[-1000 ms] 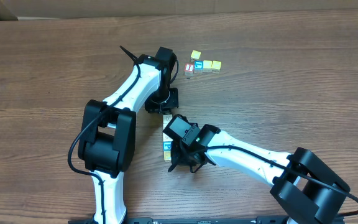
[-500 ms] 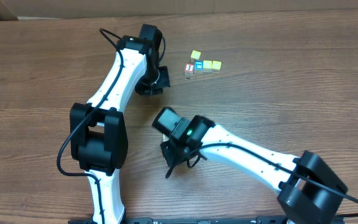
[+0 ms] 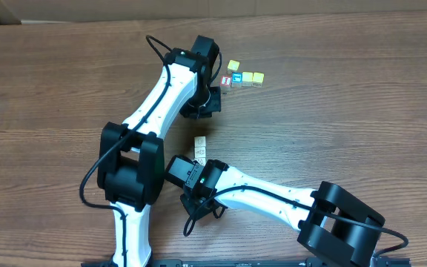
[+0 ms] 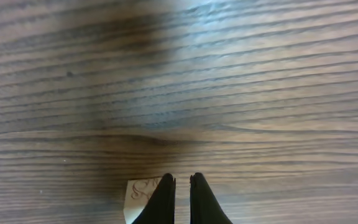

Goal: Flip 5 blocks

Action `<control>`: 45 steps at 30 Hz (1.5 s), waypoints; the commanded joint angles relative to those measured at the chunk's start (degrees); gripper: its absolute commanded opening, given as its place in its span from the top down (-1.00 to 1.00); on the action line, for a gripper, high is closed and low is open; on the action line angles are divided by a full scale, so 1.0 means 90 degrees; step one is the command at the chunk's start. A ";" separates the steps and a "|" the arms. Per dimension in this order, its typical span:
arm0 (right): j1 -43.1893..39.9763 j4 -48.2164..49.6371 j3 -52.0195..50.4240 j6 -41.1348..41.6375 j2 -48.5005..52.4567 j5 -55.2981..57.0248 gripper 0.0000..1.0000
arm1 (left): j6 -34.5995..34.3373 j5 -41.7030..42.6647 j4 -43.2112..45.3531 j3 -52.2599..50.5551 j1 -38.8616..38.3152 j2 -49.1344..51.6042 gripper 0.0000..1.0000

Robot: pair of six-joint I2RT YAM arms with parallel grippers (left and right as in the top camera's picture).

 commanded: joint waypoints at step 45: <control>0.0000 0.1253 -0.0886 -0.4745 -0.0027 0.0459 0.92 | 0.0719 0.0238 0.0226 -0.0685 0.0182 0.0510 0.92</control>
